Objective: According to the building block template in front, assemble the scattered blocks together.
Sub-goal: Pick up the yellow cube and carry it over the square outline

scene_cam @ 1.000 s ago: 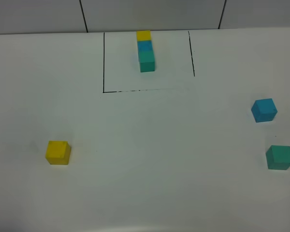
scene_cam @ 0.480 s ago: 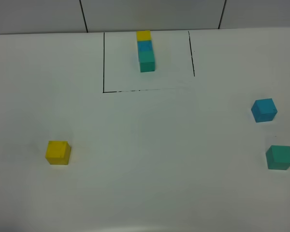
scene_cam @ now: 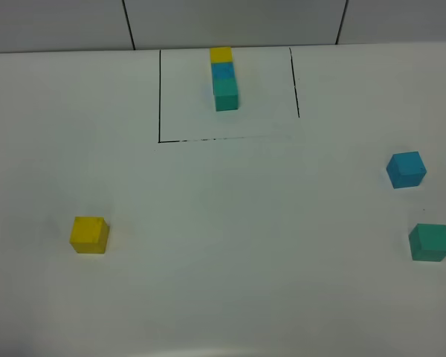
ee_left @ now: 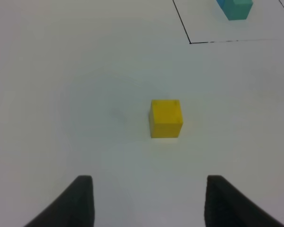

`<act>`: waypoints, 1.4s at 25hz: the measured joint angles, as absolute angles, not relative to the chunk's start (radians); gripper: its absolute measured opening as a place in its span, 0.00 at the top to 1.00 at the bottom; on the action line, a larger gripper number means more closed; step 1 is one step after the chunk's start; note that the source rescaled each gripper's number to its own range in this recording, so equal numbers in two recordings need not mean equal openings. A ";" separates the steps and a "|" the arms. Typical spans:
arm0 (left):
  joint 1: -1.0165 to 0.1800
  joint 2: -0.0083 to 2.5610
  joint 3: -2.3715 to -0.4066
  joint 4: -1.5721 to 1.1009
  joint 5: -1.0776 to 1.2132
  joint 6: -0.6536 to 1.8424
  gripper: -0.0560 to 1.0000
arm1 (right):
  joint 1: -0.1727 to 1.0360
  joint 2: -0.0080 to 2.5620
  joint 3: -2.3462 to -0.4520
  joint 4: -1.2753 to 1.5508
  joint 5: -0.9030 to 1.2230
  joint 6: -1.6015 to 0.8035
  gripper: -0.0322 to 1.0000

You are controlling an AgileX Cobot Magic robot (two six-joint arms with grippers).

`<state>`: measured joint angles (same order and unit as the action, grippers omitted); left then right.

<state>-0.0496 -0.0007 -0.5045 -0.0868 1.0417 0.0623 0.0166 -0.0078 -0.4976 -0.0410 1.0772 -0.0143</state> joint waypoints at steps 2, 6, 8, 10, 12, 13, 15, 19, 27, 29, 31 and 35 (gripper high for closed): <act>-0.050 0.000 -0.504 -0.087 1.042 0.062 0.75 | 0.017 -0.008 -0.498 -0.041 1.077 -0.014 0.18; -0.050 0.036 -0.504 -0.087 1.042 0.063 0.43 | 0.017 -0.008 -0.498 -0.038 1.077 -0.013 0.18; -0.050 0.074 -0.504 -0.087 1.042 0.063 0.23 | 0.017 -0.008 -0.498 -0.031 1.077 -0.013 0.18; -0.050 0.133 -0.506 -0.087 1.040 0.063 0.06 | 0.017 -0.008 -0.498 -0.026 1.077 -0.013 0.18; -0.050 0.198 -0.515 -0.087 1.023 0.063 0.01 | 0.017 -0.008 -0.498 -0.023 1.077 -0.013 0.18; -0.050 0.239 -0.522 -0.087 1.003 0.063 0.00 | 0.017 -0.008 -0.498 -0.023 1.077 -0.013 0.18; -0.050 0.331 -0.546 -0.088 0.977 0.063 0.00 | 0.017 -0.008 -0.498 -0.022 1.077 -0.013 0.18; -0.050 0.531 -0.610 -0.106 0.962 0.063 0.01 | 0.017 -0.008 -0.498 -0.021 1.077 -0.014 0.18; -0.049 0.996 -0.676 -0.156 0.937 0.062 0.06 | 0.017 -0.008 -0.498 -0.021 1.077 -0.014 0.19; -0.049 1.102 -0.676 -0.154 0.908 0.060 0.08 | 0.017 -0.008 -0.498 -0.021 1.077 -0.013 0.19; -0.059 1.181 -0.676 -0.148 0.863 0.049 0.10 | 0.017 -0.008 -0.498 -0.021 1.077 -0.013 0.19; -0.118 1.299 -0.676 -0.147 0.753 0.017 0.11 | 0.017 -0.008 -0.498 -0.021 1.077 -0.013 0.19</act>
<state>-0.1175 1.2987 -0.6762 -0.1472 0.7531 0.0172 0.0166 -0.0078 -0.4976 -0.0207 1.0772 -0.0133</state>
